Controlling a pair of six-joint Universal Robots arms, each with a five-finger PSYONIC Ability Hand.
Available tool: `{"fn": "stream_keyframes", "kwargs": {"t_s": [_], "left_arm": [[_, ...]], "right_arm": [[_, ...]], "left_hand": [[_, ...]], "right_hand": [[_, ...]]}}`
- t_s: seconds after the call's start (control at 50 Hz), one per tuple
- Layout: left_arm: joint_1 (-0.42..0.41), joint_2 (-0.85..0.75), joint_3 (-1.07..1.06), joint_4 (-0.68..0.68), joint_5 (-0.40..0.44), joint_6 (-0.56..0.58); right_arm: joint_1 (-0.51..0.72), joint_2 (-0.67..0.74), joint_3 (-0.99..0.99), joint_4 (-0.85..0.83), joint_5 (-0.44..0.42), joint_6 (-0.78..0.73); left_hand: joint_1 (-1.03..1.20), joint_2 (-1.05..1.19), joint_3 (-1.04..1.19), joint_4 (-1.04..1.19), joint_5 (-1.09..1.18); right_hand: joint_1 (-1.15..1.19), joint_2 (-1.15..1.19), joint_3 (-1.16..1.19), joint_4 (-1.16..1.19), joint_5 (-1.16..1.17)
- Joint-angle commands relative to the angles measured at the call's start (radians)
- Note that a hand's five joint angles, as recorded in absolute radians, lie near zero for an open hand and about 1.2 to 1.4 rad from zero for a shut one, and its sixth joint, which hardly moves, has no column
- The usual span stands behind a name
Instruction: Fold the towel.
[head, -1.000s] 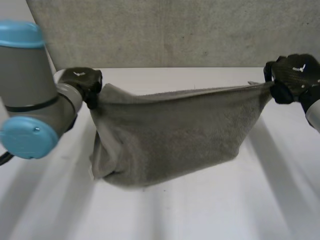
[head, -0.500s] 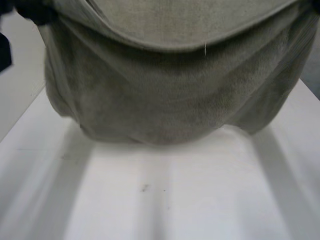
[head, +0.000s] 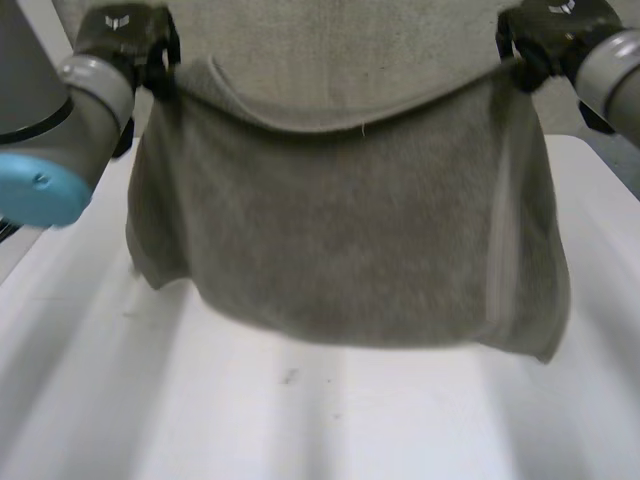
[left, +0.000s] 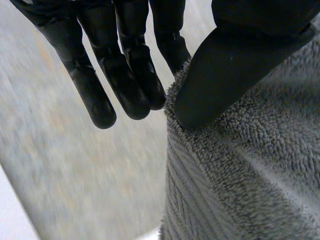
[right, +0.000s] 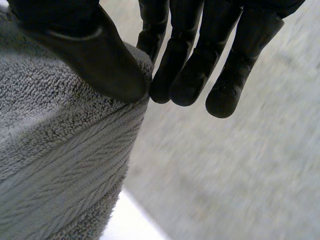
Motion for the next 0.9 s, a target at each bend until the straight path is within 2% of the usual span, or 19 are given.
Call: {"fn": "stream_keyframes", "kwargs": {"t_s": [0.02, 0.14, 0.2, 0.34, 0.36, 0.4, 0.48, 0.56, 0.68, 0.74, 0.84, 0.88, 0.9], "left_arm": [[0.001, -0.101, 0.32, 0.166, -0.012, -0.12], [0.006, -0.072, 0.302, 0.161, -0.045, -0.209], [0.006, -0.03, 0.199, 0.125, -0.067, -0.238], [0.021, 0.051, -0.186, 0.108, -0.068, -0.248], [0.021, 0.051, -0.187, 0.108, -0.068, -0.248], [0.047, 0.054, -0.337, 0.108, -0.067, -0.249], [0.055, 0.042, -0.471, 0.112, -0.064, -0.243], [0.057, 0.01, -0.622, 0.131, -0.064, -0.237], [0.058, 0.008, -0.767, 0.138, -0.062, -0.234], [0.058, 0.022, -0.788, 0.135, -0.062, -0.234], [0.06, 0.132, -0.857, 0.138, -0.062, -0.232], [0.06, 0.15, -0.865, 0.14, -0.061, -0.231], [0.06, 0.151, -0.865, 0.14, -0.061, -0.231]], "right_arm": [[0.035, 0.097, -0.196, -0.246, 0.022, 0.035], [0.048, 0.036, -0.159, -0.289, 0.027, 0.049], [0.05, -0.01, -0.081, -0.263, 0.027, 0.041], [0.058, -0.075, 0.187, -0.095, 0.005, 0.007], [0.058, -0.075, 0.188, -0.094, 0.005, 0.007], [0.073, -0.075, 0.326, -0.064, 0.004, -0.048], [0.076, -0.061, 0.474, -0.062, 0.007, -0.111], [0.078, 0.003, 0.644, -0.096, 0.013, -0.161], [0.076, 0.02, 0.777, -0.148, 0.01, -0.16], [0.071, -0.007, 0.861, -0.19, 0.007, -0.157], [0.067, -0.096, 0.985, -0.278, 0.005, -0.154], [0.065, -0.148, 1.052, -0.367, 0.005, -0.154], [0.065, -0.148, 1.053, -0.367, 0.005, -0.154]], "left_hand": [[0.205, 0.178, 0.179, 0.177, 0.194], [0.205, 0.178, 0.179, 0.177, 0.194], [0.205, 0.178, 0.179, 0.177, 0.194], [0.205, 0.178, 0.179, 0.177, 0.194], [0.205, 0.178, 0.179, 0.177, 0.194], [0.205, 0.178, 0.179, 0.177, 0.194], [0.205, 0.178, 0.179, 0.177, 0.194], [0.205, 0.178, 0.179, 0.177, 0.194], [0.205, 0.178, 0.179, 0.177, 0.194], [0.205, 0.178, 0.179, 0.177, 0.194], [0.036, 0.009, 0.01, 0.008, 0.024], [0.0, -0.026, -0.026, -0.028, -0.011], [0.0, -0.027, -0.026, -0.028, -0.011]], "right_hand": [[0.065, 0.065, 0.064, 0.057, 0.061], [0.065, 0.065, 0.064, 0.057, 0.061], [0.065, 0.065, 0.064, 0.057, 0.061], [0.065, 0.065, 0.064, 0.057, 0.061], [0.065, 0.065, 0.064, 0.057, 0.061], [0.065, 0.065, 0.064, 0.057, 0.061], [0.065, 0.065, 0.064, 0.057, 0.061], [0.065, 0.065, 0.064, 0.057, 0.061], [0.065, 0.065, 0.064, 0.057, 0.061], [0.065, 0.065, 0.064, 0.057, 0.061], [0.065, 0.065, 0.064, 0.057, 0.061], [-0.43, -0.431, -0.431, -0.438, -0.435], [-0.433, -0.433, -0.434, -0.441, -0.437]]}}
